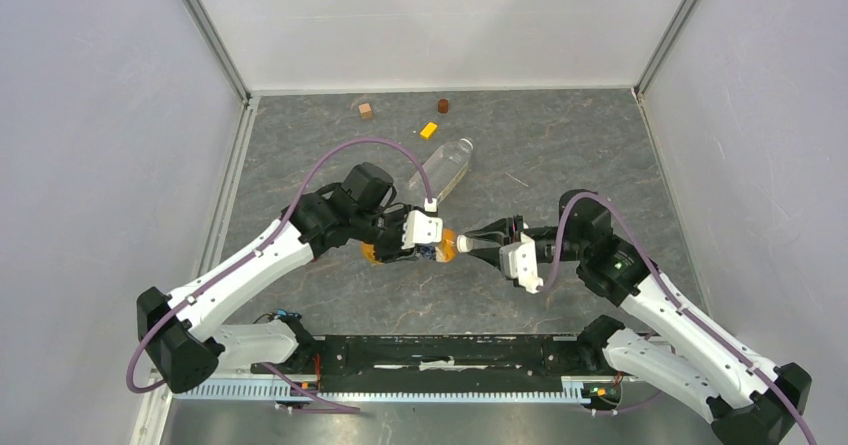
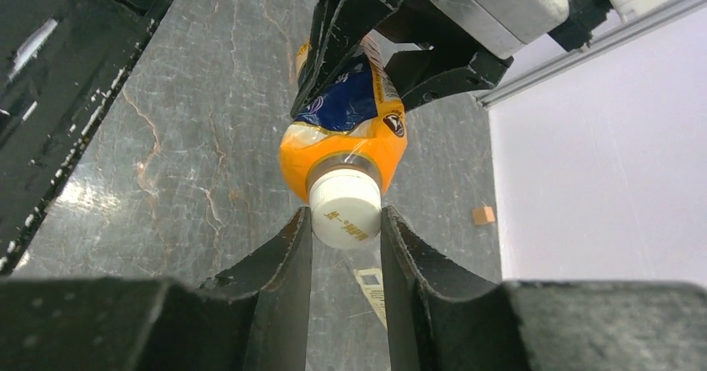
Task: Screw on the bottle caps
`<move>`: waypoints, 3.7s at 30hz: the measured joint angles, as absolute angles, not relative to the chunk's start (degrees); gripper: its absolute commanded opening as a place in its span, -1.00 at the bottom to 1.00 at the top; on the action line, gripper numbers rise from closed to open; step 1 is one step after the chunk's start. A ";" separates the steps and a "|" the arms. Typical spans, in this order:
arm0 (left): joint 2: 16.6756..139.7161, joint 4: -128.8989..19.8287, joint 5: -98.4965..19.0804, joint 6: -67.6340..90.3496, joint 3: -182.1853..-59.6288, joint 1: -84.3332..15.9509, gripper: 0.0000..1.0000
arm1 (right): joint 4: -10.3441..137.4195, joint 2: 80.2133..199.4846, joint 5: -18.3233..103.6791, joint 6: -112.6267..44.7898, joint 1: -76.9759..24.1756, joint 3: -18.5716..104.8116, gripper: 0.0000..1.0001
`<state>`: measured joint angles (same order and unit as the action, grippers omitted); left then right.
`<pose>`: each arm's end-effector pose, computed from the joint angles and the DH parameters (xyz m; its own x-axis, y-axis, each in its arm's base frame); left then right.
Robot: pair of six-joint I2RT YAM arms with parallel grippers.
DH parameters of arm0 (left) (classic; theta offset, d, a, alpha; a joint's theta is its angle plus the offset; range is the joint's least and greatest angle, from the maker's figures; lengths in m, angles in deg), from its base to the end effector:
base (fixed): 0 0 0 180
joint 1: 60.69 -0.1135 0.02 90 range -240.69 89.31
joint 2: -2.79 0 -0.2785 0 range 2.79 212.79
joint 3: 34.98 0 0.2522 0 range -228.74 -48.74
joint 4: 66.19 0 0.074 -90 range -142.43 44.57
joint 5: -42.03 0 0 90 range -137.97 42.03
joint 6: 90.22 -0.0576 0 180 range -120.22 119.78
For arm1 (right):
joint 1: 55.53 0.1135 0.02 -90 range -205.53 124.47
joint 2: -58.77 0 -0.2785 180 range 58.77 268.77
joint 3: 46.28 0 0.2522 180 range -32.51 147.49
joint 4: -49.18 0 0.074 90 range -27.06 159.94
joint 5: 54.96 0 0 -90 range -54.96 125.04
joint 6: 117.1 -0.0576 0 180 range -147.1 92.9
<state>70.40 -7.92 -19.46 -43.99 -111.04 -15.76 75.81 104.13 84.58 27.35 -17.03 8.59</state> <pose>0.1532 -0.1916 0.3129 0.1895 0.6696 -0.7182 0.9798 -0.0811 0.1830 0.1132 0.1460 0.3205 0.6577 -0.1514 -0.7379 -0.7532 -0.1170 -0.6473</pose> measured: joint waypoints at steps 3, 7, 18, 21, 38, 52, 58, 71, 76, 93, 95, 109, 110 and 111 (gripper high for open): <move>70.21 -7.74 -19.81 -43.99 -111.06 -15.92 -0.96 | 73.64 104.72 84.36 21.32 -17.05 8.59 -0.91; 68.15 -7.92 -22.21 -43.97 -111.04 -16.00 -0.95 | 67.32 106.03 83.48 9.23 -17.18 8.19 -1.00; 59.26 -14.32 -35.54 -44.01 -107.06 -16.00 -0.95 | 53.47 114.23 77.84 -19.40 -17.35 10.42 -1.00; 58.45 -15.79 -39.37 -44.34 -106.06 -16.18 -0.95 | 52.35 117.71 76.34 -26.96 -17.79 11.95 -1.00; 63.08 -37.06 -47.63 -42.66 -98.95 -15.83 -0.96 | 52.88 121.22 74.91 -33.10 -21.20 13.53 0.96; 64.13 -52.92 -46.71 -23.62 -94.28 -15.57 -0.95 | 46.36 112.81 74.43 -38.28 -22.58 11.58 0.94; 64.15 -57.71 -43.91 -19.14 -93.51 -15.57 -0.95 | 43.70 112.33 65.10 -43.22 -22.58 11.58 0.84; 70.12 -68.20 -36.42 -14.31 -93.12 -15.57 -0.95 | 36.16 118.19 50.22 -54.11 -22.58 11.60 0.61; 72.31 -71.61 -34.25 -13.02 -93.14 -15.57 -0.89 | 34.60 120.46 48.62 -56.23 -22.58 11.60 0.02; 65.95 -65.34 -40.55 -12.93 -92.97 -15.57 1.00 | 42.71 123.85 45.15 -49.23 -22.95 20.74 -1.00; 62.21 -60.92 -42.76 -13.15 -92.94 -15.57 1.00 | 44.46 124.33 43.55 -46.90 -23.50 22.38 -1.00; 57.01 -27.13 -52.90 -6.75 -93.05 -15.72 1.00 | 49.05 132.79 33.34 -34.31 -41.68 25.59 -1.00; 58.23 -25.47 -53.38 -5.09 -93.10 -15.74 1.00 | 48.96 133.62 32.93 -33.61 -43.12 25.59 -1.00; 59.30 -24.25 -53.93 -3.53 -93.14 -15.81 1.00 | 48.62 134.47 32.51 -32.82 -44.43 25.59 -1.00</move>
